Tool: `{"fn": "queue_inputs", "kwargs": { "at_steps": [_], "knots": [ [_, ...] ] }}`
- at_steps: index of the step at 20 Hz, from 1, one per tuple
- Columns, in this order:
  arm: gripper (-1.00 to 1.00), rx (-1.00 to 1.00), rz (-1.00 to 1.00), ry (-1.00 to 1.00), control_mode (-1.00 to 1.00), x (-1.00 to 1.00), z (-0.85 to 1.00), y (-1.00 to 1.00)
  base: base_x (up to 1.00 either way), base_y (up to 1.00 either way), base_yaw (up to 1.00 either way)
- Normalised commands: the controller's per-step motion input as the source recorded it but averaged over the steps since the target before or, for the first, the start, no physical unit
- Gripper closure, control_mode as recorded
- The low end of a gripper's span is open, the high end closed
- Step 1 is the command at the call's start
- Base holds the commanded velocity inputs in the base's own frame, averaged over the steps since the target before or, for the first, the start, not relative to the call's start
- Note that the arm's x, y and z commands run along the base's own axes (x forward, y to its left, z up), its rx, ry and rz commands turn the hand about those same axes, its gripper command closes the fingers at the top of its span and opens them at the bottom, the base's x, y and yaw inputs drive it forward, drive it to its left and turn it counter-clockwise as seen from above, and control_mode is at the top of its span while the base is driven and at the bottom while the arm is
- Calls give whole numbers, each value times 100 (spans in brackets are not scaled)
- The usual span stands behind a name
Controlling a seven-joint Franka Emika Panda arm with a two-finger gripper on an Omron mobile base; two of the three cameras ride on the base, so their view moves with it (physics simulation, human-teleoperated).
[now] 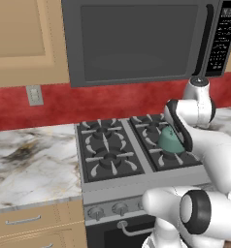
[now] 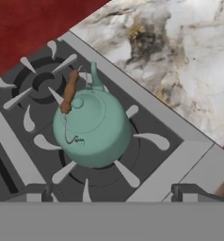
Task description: The kettle is done boiling. Turn off the stove, then wait for 300 timesteps before moving the kettle to the dining table.
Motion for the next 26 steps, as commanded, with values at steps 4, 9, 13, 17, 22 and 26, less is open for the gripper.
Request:
{"fn": "queue_inputs", "kwargs": {
  "at_steps": [4,9,13,17,22,26],
  "knots": [
    [-100,0,0,5,-100,17,-5,-2,0,0,0],
    [-100,0,0,5,-100,15,-6,-3,0,0,0],
    [-100,0,0,6,-100,14,-10,-7,0,0,0],
    [-100,0,0,5,-100,13,-13,-4,0,0,0],
    [-100,0,0,5,-100,13,-14,-1,0,0,0],
    [-100,0,0,3,-100,14,-13,0,0,0,0]
  ]
}}
